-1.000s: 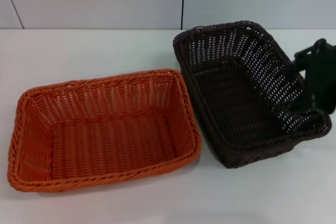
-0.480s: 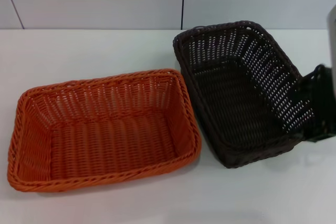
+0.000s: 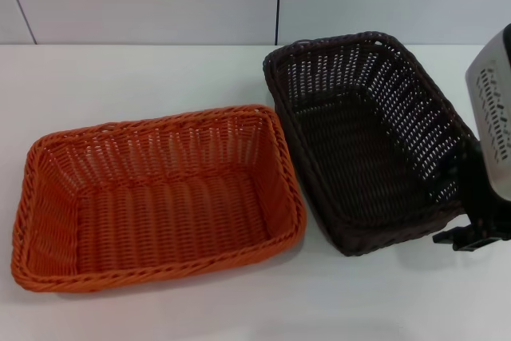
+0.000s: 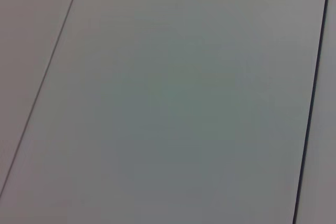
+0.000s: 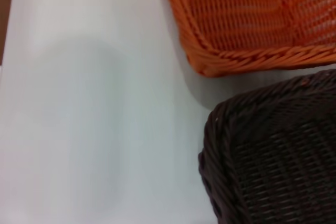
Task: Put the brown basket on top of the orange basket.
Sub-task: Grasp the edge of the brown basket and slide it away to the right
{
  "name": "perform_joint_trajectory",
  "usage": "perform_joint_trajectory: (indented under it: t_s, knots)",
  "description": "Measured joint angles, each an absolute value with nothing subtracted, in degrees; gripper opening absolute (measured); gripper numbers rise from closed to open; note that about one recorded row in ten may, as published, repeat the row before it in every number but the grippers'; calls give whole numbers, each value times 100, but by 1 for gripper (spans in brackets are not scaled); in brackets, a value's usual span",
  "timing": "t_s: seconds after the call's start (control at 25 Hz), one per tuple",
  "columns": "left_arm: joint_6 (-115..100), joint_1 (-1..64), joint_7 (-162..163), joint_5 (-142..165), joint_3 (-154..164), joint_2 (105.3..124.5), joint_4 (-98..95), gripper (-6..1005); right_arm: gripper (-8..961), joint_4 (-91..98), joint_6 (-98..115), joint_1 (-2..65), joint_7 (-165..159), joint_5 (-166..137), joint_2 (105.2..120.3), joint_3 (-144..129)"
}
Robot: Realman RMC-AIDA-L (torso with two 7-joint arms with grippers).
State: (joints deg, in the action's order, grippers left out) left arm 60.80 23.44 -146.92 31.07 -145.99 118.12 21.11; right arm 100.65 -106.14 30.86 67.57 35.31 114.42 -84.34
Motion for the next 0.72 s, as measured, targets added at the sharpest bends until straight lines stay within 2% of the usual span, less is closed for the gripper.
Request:
perform_joint_trajectory:
  t_s: [0.2, 0.44, 0.72]
  knots:
    - [6182, 2337, -14689, 3109, -14557, 11821, 2090, 762, 588, 9378, -10361, 3283, 7226, 3463, 11463, -8371]
    - [6232, 2368, -14680, 3114, -14520, 11841, 2070, 762, 568, 8314, -9993, 3696, 7908, 3122, 11591, -8137]
    - [6356, 2364, -14672, 3113, -14519, 11848, 2004, 762, 546, 7501, -9717, 4068, 8219, 3112, 11630, -8098]
